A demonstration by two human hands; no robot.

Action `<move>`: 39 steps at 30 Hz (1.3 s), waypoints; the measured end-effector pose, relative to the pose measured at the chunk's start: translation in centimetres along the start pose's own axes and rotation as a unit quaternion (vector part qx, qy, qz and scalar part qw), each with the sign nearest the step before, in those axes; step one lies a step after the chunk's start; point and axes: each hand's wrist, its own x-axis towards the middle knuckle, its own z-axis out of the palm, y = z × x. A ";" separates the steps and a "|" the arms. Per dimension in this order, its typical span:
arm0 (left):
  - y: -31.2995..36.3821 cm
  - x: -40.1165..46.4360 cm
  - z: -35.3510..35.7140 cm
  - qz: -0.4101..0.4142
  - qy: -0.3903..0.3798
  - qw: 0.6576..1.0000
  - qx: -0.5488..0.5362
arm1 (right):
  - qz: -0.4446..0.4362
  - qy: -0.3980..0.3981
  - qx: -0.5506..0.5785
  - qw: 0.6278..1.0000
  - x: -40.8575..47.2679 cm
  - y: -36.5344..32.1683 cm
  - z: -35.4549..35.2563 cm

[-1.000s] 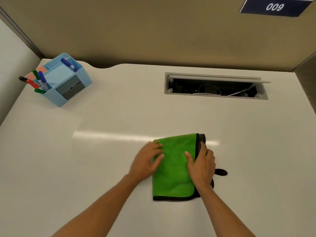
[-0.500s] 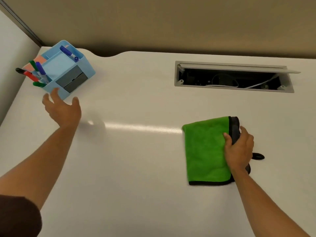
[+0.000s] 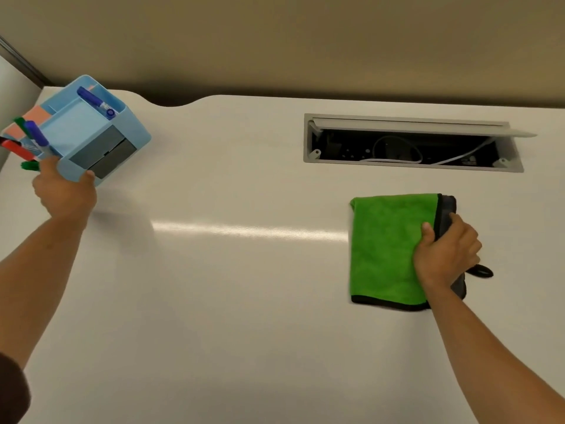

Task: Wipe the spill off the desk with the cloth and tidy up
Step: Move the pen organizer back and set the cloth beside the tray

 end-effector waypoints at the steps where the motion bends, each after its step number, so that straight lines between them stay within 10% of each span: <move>1: 0.1 0.1 0.0 -0.015 -0.013 1.000 0.003 | -0.029 0.006 0.002 1.000 -0.7 -0.4 0.0; 6: 1.1 0.3 -0.9 -0.002 0.034 0.998 0.059 | -0.166 -0.107 -0.055 0.979 -3.6 -1.0 0.6; 19: 1.5 -2.5 1.3 0.052 0.059 0.996 -0.043 | -0.176 -0.179 -0.151 0.956 -4.0 -1.3 1.3; 28: 5.5 -9.1 5.3 0.239 -0.046 0.969 -0.039 | -0.171 -0.177 -0.137 0.959 -4.2 -1.7 1.2; 39: 10.1 -15.0 8.8 0.277 -0.135 0.951 -0.029 | -0.166 -0.163 -0.121 0.965 -4.3 -1.6 1.1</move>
